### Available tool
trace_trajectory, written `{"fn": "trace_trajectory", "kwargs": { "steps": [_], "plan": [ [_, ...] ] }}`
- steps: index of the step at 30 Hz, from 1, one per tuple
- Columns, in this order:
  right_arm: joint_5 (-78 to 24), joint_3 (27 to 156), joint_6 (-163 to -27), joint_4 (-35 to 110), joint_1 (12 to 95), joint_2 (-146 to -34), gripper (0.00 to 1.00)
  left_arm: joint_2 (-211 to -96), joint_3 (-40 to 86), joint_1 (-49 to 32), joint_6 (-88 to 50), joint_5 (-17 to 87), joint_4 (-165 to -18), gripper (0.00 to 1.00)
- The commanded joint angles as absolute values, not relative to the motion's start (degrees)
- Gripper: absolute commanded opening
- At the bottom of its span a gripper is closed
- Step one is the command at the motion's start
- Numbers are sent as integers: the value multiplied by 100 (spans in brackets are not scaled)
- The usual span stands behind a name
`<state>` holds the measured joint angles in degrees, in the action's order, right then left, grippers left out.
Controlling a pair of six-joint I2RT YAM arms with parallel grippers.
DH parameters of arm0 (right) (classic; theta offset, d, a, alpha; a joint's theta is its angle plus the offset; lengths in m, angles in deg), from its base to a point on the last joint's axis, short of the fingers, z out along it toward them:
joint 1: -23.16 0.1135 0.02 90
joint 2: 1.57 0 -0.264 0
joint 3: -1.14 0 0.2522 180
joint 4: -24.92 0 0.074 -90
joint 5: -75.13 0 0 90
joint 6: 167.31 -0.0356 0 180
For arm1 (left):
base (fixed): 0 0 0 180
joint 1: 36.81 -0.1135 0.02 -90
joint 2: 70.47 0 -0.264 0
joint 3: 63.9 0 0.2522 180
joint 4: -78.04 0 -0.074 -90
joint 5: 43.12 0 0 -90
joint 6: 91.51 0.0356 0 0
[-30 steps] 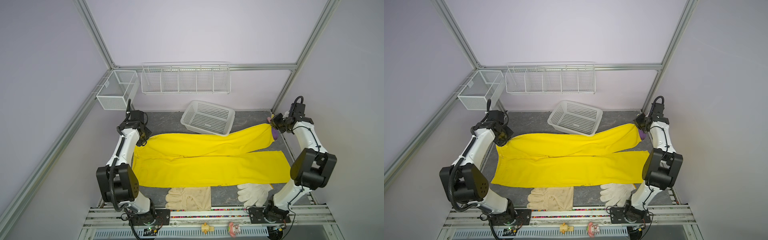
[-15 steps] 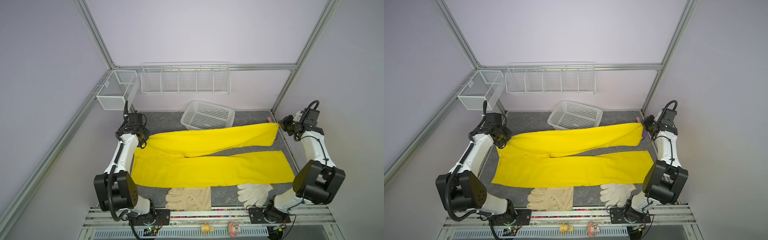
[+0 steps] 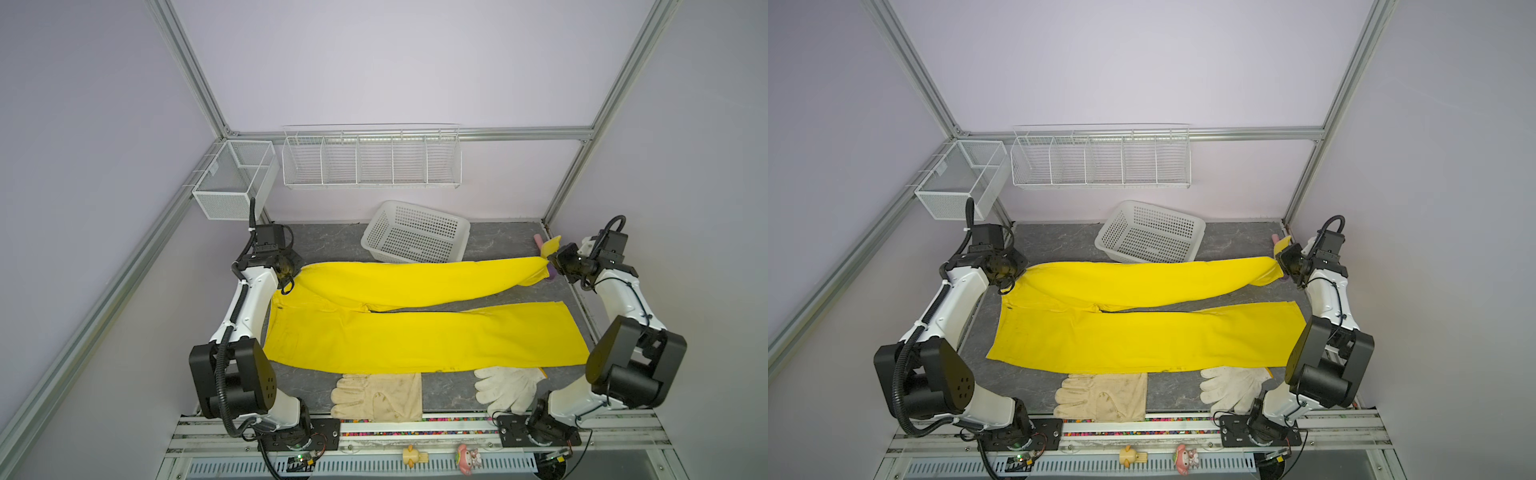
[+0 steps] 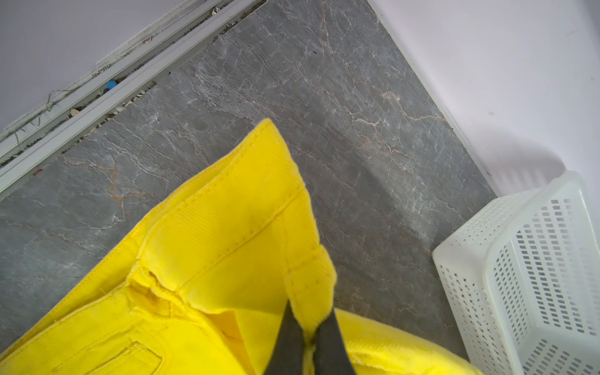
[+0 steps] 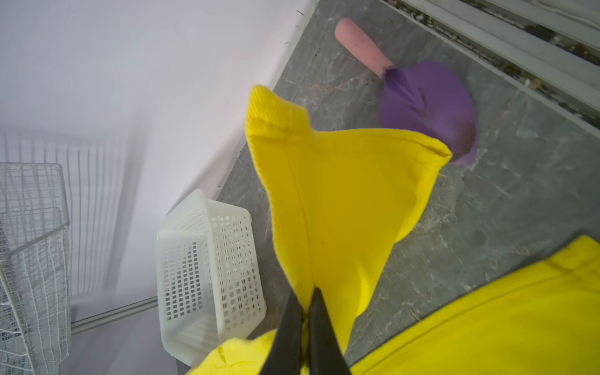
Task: Fold and stack the trousers
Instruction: Fold the trousers at the center of the table.
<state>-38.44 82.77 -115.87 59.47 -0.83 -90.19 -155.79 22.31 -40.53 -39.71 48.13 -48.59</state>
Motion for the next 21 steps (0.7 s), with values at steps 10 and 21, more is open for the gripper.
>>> {"fn": "trace_trajectory", "kwargs": {
  "steps": [10, 21],
  "plan": [
    [-3077, 7125, -11119, 6722, -690, -7715, 6, -13914, 435, -4103, -3968, 5320, -5142, 0],
    [-1749, 6245, -11244, 7647, -698, -6897, 7, -12952, -770, -4100, -4369, 5782, -5067, 0]
  ]
}}
